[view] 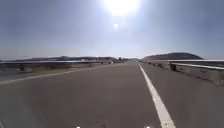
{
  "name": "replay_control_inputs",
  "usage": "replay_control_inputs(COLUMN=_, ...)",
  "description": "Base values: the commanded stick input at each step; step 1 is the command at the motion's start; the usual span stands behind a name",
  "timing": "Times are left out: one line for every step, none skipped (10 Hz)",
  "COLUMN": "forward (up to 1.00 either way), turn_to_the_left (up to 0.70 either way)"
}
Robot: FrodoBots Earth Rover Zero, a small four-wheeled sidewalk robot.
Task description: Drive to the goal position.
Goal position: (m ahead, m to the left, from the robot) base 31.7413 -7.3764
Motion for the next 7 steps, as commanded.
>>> replay_control_inputs(forward=0.70, turn_to_the_left=0.00)
replay_control_inputs(forward=0.70, turn_to_the_left=0.00)
replay_control_inputs(forward=0.70, turn_to_the_left=0.00)
replay_control_inputs(forward=0.70, turn_to_the_left=0.00)
replay_control_inputs(forward=0.70, turn_to_the_left=0.00)
replay_control_inputs(forward=0.70, turn_to_the_left=0.00)
replay_control_inputs(forward=0.70, turn_to_the_left=0.00)
